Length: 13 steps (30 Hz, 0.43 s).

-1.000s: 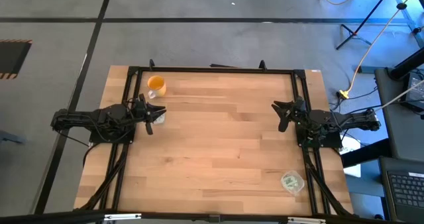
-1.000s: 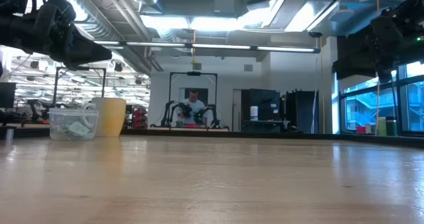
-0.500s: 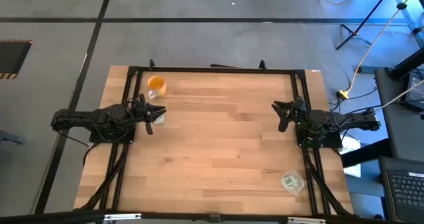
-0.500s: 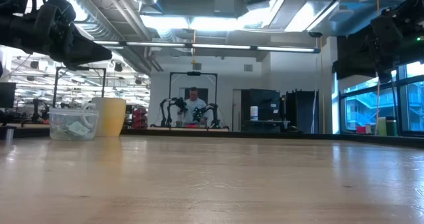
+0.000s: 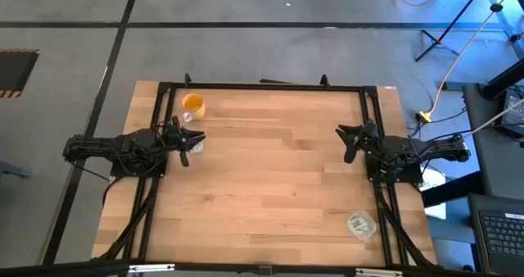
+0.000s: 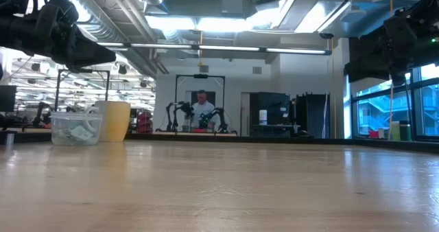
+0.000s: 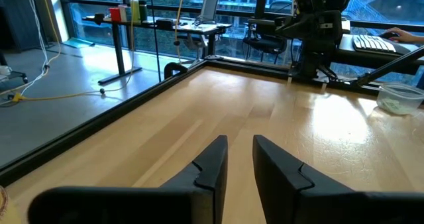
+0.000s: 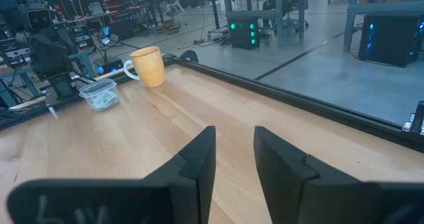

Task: Pick and place items into bin
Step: Return to Home Position

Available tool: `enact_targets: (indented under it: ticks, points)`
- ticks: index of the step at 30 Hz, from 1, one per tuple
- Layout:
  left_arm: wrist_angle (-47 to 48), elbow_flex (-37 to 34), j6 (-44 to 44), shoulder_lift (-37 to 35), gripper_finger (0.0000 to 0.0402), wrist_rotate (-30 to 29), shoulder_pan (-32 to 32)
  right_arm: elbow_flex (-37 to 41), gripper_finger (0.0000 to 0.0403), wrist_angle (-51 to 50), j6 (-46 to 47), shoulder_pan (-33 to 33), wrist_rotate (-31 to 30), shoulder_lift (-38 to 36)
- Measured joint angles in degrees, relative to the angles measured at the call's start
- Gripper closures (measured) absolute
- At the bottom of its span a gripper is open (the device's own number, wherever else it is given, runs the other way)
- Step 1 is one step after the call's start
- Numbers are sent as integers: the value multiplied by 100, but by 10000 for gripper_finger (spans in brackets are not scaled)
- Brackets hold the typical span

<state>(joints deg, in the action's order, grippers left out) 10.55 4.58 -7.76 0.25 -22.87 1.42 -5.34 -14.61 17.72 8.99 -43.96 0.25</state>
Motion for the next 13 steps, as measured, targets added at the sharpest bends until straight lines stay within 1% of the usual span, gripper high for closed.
enact_targets:
  ticks: [13]
  points:
    - [-1,0,0,0,336,0,1,0,297,0,0,1,0,0]
